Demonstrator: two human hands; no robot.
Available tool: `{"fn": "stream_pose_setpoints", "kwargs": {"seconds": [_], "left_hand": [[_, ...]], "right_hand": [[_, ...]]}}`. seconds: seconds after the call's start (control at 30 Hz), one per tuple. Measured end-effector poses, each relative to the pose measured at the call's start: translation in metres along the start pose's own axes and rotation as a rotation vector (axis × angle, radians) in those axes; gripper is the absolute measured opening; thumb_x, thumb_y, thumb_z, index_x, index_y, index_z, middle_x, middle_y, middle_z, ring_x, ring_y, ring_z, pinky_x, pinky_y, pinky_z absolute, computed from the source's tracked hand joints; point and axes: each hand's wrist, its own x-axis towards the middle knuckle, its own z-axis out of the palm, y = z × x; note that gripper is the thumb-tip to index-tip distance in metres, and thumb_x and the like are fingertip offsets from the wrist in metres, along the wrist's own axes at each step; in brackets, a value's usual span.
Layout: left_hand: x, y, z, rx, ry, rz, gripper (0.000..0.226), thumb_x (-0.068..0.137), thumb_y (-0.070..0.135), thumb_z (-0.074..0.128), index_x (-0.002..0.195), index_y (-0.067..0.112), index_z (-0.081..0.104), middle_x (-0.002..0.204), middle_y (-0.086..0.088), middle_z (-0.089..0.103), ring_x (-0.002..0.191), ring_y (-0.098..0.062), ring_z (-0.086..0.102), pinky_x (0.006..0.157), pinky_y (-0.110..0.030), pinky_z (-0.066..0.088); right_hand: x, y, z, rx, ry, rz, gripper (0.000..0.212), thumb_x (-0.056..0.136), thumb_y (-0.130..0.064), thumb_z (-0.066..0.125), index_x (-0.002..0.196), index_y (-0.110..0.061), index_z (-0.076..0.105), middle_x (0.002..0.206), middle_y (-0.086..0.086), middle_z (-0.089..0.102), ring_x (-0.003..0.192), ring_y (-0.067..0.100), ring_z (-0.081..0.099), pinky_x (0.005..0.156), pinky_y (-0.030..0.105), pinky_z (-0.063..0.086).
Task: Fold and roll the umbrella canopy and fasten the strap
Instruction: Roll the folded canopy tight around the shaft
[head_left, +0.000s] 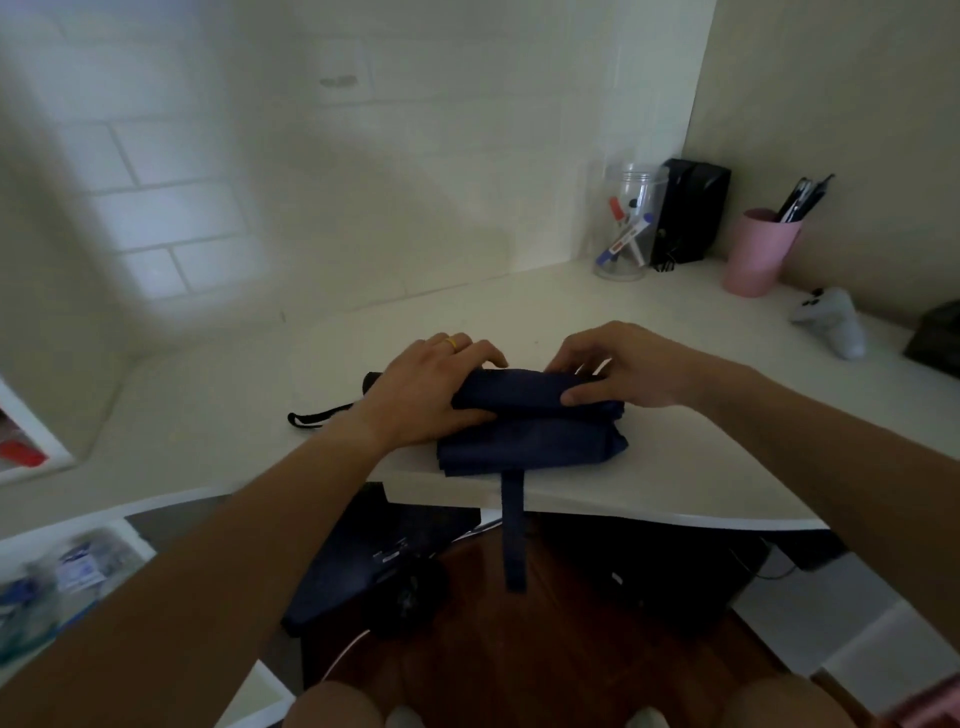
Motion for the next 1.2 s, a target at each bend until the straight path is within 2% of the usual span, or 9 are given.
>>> {"fn": "stream_pose_setpoints", "kwargs": {"seconds": [0.17,0.33,0.4,0.47,0.57,0.7,0.8,1.03,1.2], "left_hand": [[-0.006,-0.006,-0.007,-0.132,-0.214,-0.083,0.065,0.089,0.062,0.061,0.145,0.030,0.049,0.133,0.006,0.063,0.115,-0.014,0.059,0.098,-0.028,0.045],[-0.017,0.014,-0.012,-0.172,-0.027,0.003,0.056,0.093,0.060,0.057,0.144,0.038,0.046,0.138,0.008,0.057,0.122,-0.011,0.054,0.101,-0.031,0.045],[-0.023,0.031,-0.017,-0.305,-0.020,0.008,0.050,0.092,0.060,0.059,0.137,0.043,0.048,0.138,0.013,0.056,0.120,-0.002,0.051,0.098,-0.027,0.043],[-0.027,0.039,-0.016,-0.249,-0.057,0.062,0.041,0.092,0.057,0.061,0.129,0.040,0.055,0.146,0.013,0.051,0.121,0.003,0.045,0.101,-0.025,0.038],[-0.033,0.034,-0.008,-0.194,-0.068,0.084,0.030,0.094,0.054,0.059,0.118,0.037,0.058,0.158,0.009,0.039,0.130,-0.010,0.046,0.110,-0.033,0.038],[-0.037,0.033,0.002,-0.158,-0.022,0.102,0.028,0.095,0.055,0.057,0.114,0.035,0.058,0.161,0.007,0.035,0.139,-0.013,0.041,0.119,-0.040,0.028],[-0.038,0.034,0.003,-0.165,0.002,0.099,0.027,0.094,0.054,0.059,0.113,0.036,0.056,0.160,0.007,0.035,0.141,-0.012,0.041,0.119,-0.042,0.029],[-0.037,0.034,0.002,-0.158,-0.007,0.126,0.024,0.093,0.050,0.062,0.108,0.034,0.054,0.160,0.005,0.036,0.136,-0.013,0.043,0.112,-0.041,0.036],[-0.037,0.034,0.003,-0.174,-0.008,0.127,0.025,0.092,0.049,0.065,0.107,0.033,0.055,0.159,0.004,0.037,0.137,-0.012,0.042,0.112,-0.042,0.035]], "right_hand": [[-0.010,0.001,0.011,-0.134,0.110,-0.090,0.028,0.078,-0.026,0.084,0.102,-0.028,0.069,0.097,-0.017,0.069,0.089,0.001,0.065,0.076,0.021,0.054],[-0.018,0.000,0.017,-0.215,0.179,-0.136,0.028,0.079,-0.028,0.082,0.103,-0.026,0.067,0.099,-0.012,0.067,0.088,0.008,0.064,0.080,0.030,0.056],[-0.021,0.000,0.019,-0.243,0.201,-0.141,0.029,0.080,-0.030,0.081,0.104,-0.026,0.067,0.100,-0.011,0.068,0.089,0.009,0.064,0.081,0.033,0.056],[-0.024,-0.003,0.019,-0.238,0.205,-0.121,0.031,0.081,-0.031,0.080,0.109,-0.025,0.068,0.105,-0.010,0.070,0.093,0.008,0.065,0.085,0.032,0.055],[-0.041,-0.009,0.019,-0.181,0.326,-0.066,0.033,0.086,-0.031,0.075,0.118,-0.027,0.068,0.112,-0.010,0.071,0.099,0.003,0.061,0.090,0.025,0.050],[-0.086,-0.015,0.038,-0.116,0.567,0.075,0.012,0.080,-0.036,0.076,0.091,-0.030,0.075,0.093,-0.012,0.067,0.085,0.003,0.062,0.075,0.020,0.048],[-0.104,-0.013,0.055,-0.160,0.564,0.164,0.012,0.077,-0.036,0.079,0.088,-0.031,0.076,0.089,-0.012,0.063,0.078,0.005,0.061,0.075,0.027,0.048],[-0.121,-0.009,0.066,-0.255,0.522,0.036,0.008,0.082,-0.020,0.077,0.081,-0.027,0.072,0.080,-0.012,0.063,0.073,0.007,0.059,0.070,0.034,0.053],[-0.118,-0.009,0.061,-0.200,0.607,0.010,0.017,0.079,-0.024,0.081,0.094,-0.025,0.074,0.085,-0.014,0.061,0.068,0.005,0.059,0.068,0.020,0.049]]}}
